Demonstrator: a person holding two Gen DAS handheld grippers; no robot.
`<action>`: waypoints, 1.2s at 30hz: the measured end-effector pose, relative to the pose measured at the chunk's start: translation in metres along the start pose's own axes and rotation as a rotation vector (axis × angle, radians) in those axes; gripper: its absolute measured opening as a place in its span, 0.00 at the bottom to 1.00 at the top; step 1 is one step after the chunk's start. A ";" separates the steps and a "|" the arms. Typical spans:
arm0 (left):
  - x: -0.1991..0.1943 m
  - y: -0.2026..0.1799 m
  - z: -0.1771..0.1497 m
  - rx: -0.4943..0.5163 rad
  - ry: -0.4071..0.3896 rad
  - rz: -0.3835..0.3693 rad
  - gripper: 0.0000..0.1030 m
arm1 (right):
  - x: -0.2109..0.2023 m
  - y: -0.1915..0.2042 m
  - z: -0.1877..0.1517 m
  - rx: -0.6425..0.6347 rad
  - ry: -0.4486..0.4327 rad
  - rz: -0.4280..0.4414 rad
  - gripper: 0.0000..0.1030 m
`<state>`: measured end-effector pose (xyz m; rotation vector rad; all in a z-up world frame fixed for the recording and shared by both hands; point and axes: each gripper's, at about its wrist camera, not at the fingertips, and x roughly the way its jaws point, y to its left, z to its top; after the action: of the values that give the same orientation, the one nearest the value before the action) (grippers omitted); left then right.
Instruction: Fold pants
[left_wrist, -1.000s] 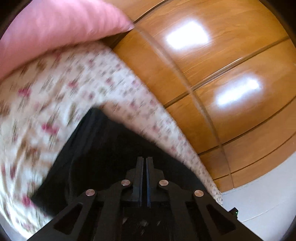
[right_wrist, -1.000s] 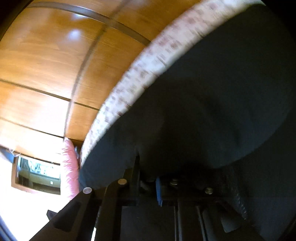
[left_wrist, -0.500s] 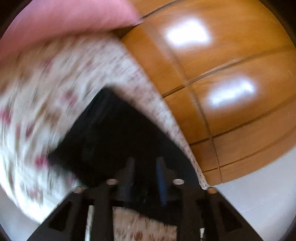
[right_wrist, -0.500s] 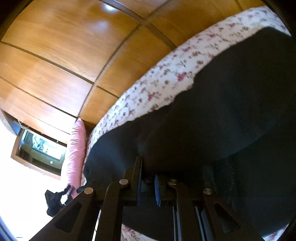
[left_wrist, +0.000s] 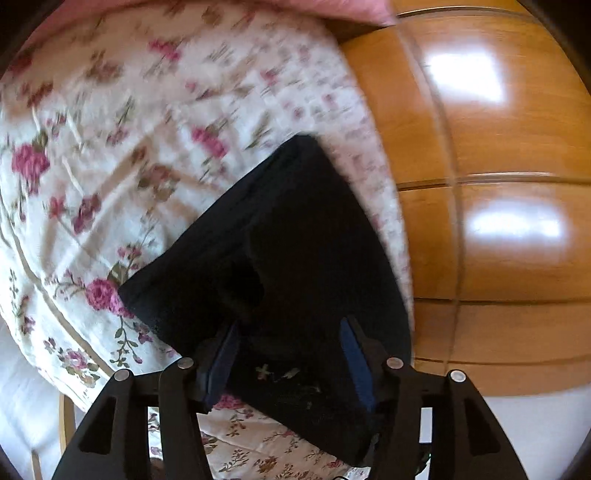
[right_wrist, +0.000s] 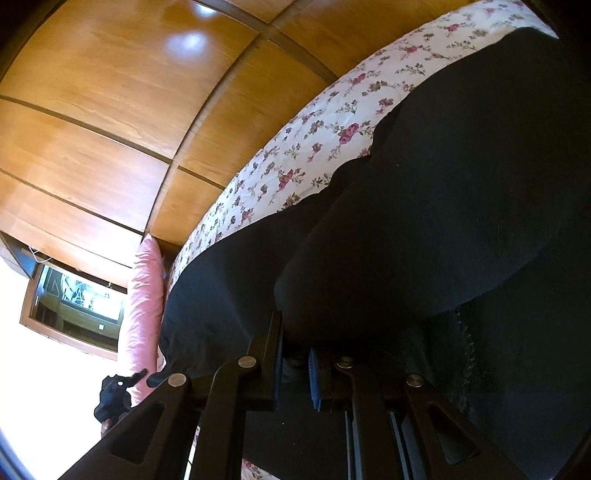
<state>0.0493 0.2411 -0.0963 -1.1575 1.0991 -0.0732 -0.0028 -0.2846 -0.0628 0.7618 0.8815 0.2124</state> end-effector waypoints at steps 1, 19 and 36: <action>0.003 0.001 0.002 -0.015 0.002 0.014 0.24 | 0.000 0.000 0.001 -0.004 0.000 0.002 0.11; -0.044 -0.030 -0.011 0.453 -0.100 -0.068 0.08 | -0.035 0.012 -0.022 -0.134 0.063 0.034 0.10; -0.024 0.041 -0.013 0.278 -0.117 0.038 0.11 | -0.055 0.030 -0.035 -0.213 0.043 0.003 0.09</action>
<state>0.0090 0.2645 -0.1110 -0.8811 0.9728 -0.1232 -0.0606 -0.2709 -0.0221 0.5619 0.8821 0.3212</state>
